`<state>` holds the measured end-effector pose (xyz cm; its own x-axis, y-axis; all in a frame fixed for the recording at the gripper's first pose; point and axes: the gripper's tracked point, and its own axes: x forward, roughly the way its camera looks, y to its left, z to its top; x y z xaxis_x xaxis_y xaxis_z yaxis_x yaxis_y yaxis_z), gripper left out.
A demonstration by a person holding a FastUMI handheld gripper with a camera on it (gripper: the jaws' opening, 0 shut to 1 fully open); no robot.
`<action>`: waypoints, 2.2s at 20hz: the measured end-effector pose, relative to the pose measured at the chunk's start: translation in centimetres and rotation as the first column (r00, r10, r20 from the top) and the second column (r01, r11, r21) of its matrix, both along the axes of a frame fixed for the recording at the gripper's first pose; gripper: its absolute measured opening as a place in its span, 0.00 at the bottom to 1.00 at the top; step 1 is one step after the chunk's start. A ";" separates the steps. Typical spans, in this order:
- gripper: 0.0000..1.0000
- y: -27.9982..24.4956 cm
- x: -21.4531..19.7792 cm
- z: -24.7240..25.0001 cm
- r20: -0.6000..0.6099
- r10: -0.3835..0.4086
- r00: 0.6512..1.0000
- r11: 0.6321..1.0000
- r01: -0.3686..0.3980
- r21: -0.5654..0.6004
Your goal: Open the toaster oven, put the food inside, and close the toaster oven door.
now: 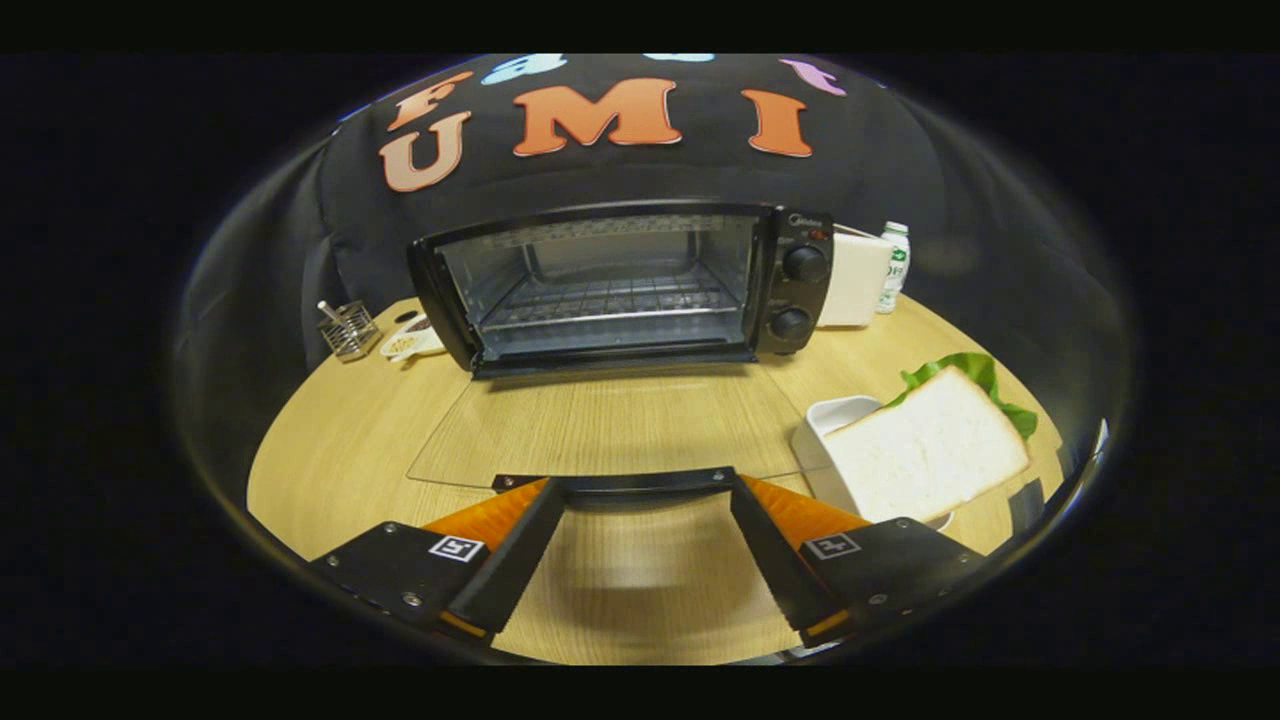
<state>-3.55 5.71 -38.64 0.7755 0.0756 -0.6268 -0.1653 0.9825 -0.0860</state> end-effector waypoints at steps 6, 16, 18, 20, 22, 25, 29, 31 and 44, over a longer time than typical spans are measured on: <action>1.00 -5.5 0.7 5.6 0.063 -0.041 0.997 0.999 0.041 0.000; 1.00 -16.5 2.9 9.4 -0.009 -0.018 1.000 0.999 0.017 -0.039; 1.00 -17.6 3.4 9.2 -0.059 0.011 0.998 1.000 -0.012 -0.014; 0.99 -18.1 3.6 8.7 -0.139 0.050 0.989 0.998 -0.045 0.035; 0.99 -19.0 4.3 8.1 -0.199 0.083 0.977 0.995 -0.072 0.063; 0.99 -20.0 5.2 7.0 -0.286 0.122 0.950 0.989 -0.094 0.111; 0.99 -18.8 4.4 5.2 -0.424 0.209 0.881 0.956 -0.093 0.278; 0.99 -18.1 4.2 4.6 -0.480 0.239 0.844 0.932 -0.060 0.359; 0.38 -17.3 3.5 3.7 -0.562 0.312 0.766 0.904 -0.058 0.423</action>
